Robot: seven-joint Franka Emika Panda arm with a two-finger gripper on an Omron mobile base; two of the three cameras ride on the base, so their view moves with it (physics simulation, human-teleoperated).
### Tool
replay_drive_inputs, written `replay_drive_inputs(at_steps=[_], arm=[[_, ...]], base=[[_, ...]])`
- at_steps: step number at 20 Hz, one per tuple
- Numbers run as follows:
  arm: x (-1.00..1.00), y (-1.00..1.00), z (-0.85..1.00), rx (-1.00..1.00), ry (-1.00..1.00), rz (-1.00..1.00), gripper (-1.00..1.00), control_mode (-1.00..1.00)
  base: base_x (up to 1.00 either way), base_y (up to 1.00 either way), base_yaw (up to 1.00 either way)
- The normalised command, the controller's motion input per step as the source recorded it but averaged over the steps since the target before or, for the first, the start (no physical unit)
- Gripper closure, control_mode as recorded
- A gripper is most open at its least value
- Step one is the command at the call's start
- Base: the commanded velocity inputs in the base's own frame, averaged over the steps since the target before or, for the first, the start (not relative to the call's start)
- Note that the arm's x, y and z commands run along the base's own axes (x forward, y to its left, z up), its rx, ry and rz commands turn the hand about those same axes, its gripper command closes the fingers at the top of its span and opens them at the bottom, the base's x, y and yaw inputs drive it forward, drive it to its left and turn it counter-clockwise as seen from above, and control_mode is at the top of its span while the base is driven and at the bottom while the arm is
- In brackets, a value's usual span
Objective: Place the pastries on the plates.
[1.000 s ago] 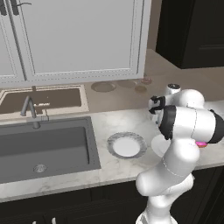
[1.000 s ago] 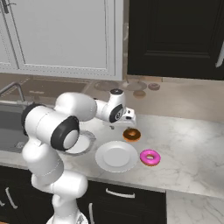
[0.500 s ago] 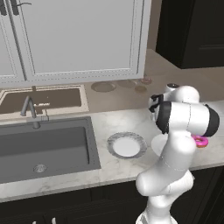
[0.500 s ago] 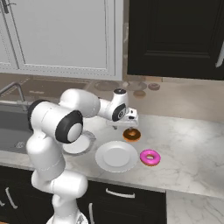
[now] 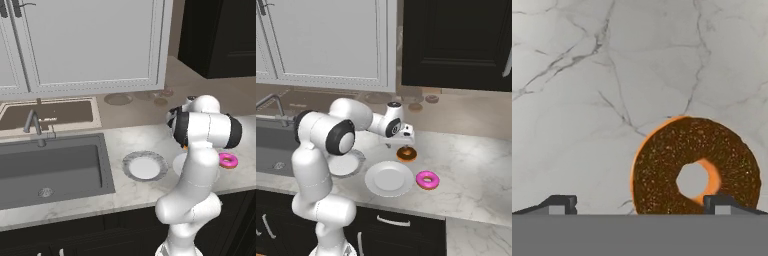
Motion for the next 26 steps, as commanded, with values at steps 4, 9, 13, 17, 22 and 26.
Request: replay_drive_inputs(at_steps=[4, 9, 13, 17, 22, 26], arm=[[0.08, -0.06, -0.20, 0.00, 0.07, 0.00, -1.00, -1.00], [0.13, -0.13, -0.18, 0.00, 0.07, 0.00, -1.00, -1.00], [0.09, -0.02, -0.13, 0.00, 0.05, 0.00, -1.00, -1.00], [0.01, -0.03, -0.14, 0.00, 0.07, 0.00, -1.00, -1.00], [0.00, 0.00, -0.18, 0.00, 0.07, 0.00, -1.00, -1.00], [0.00, 0.00, -0.20, 0.00, 0.07, 0.00, -1.00, -1.00]], base=[[0.00, 0.00, 0.00], [0.00, 0.00, 0.00], [0.00, 0.00, 0.00], [0.00, 0.00, 0.00], [0.00, 0.00, 0.00], [0.00, 0.00, 0.00]])
